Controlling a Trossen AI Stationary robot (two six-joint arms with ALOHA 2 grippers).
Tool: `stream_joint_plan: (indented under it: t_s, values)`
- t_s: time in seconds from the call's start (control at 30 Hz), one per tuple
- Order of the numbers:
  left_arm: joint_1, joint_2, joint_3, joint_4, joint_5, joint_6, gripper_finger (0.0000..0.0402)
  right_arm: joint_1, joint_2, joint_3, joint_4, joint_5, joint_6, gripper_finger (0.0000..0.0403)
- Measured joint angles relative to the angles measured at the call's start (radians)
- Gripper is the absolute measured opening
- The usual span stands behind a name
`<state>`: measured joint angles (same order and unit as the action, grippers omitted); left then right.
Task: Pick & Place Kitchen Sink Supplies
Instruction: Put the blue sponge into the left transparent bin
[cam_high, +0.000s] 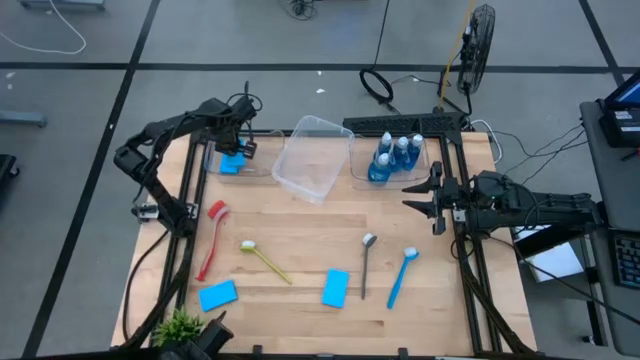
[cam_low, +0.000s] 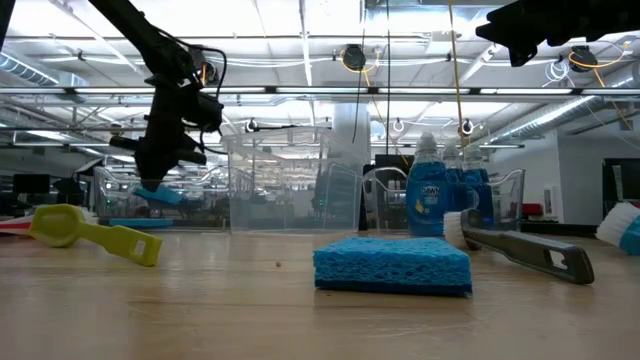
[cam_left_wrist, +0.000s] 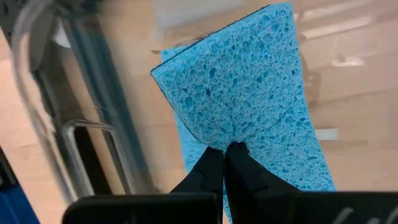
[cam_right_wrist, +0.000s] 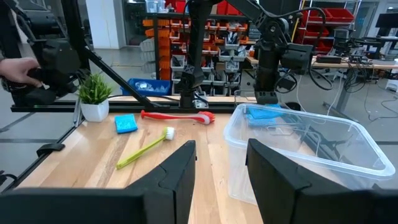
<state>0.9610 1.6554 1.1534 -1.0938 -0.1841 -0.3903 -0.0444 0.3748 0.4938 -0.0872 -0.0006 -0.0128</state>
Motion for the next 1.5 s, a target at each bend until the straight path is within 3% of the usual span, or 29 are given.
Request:
stream_joint_plan:
  t_s: [0.63, 0.9, 1.13, 1.5]
  values:
    - [0.028, 0.000, -0.079, 0.049, -0.009, 0.042, 0.0001, 0.000, 0.000, 0.000, 0.000, 0.000, 0.000, 0.0130]
    - [0.028, 0.000, -0.079, 0.049, -0.044, 0.046, 0.0030, 0.000, 0.000, 0.000, 0.000, 0.000, 0.000, 0.0130]
    - [0.028, 0.000, -0.079, 0.049, -0.053, 0.056, 0.0071, 0.000, 0.000, 0.000, 0.000, 0.000, 0.000, 0.0130]
    - [0.025, -0.098, -0.079, 0.048, -0.053, 0.076, 0.0186, 0.000, 0.000, 0.000, 0.000, 0.000, 0.000, 0.0130]
